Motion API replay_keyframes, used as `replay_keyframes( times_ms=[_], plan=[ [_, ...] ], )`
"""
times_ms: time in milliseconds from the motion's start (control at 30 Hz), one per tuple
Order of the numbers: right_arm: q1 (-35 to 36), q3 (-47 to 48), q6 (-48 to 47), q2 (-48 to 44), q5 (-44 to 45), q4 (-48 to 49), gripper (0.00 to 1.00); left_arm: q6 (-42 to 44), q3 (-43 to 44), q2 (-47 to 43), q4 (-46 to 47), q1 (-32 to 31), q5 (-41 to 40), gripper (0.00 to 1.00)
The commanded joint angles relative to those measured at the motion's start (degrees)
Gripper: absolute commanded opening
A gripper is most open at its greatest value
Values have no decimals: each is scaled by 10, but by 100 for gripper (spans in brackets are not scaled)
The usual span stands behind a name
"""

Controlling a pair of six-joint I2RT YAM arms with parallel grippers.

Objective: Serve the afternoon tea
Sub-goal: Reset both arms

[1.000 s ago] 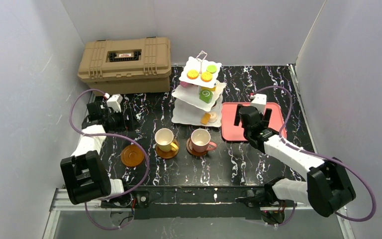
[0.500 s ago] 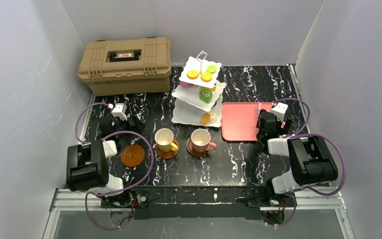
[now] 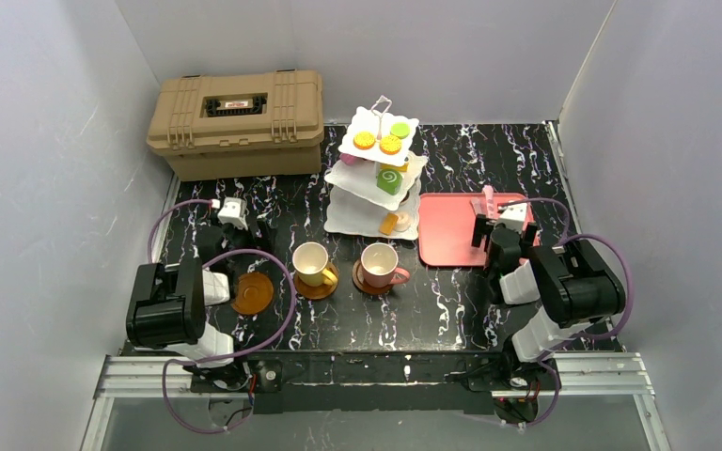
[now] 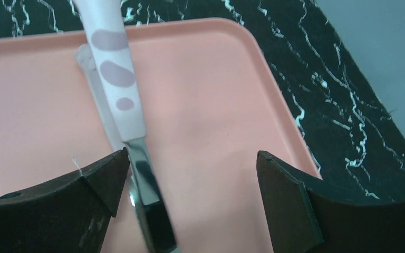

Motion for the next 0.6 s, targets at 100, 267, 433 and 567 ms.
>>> replay_keyframes(
  times_ms=[100, 267, 433, 567],
  plan=[
    [-22, 28, 0, -5, -13, 14, 98, 15, 14, -12, -2, -8, -23, 99],
    [-22, 28, -2, 0, -13, 25, 99, 15, 14, -11, -2, -9, -24, 99],
    [-22, 29, 0, -2, -13, 20, 98, 23, 23, -9, -17, -19, -41, 99],
    [-22, 29, 0, -2, -13, 20, 98, 30, 17, -16, -17, -20, -44, 99]
  ],
)
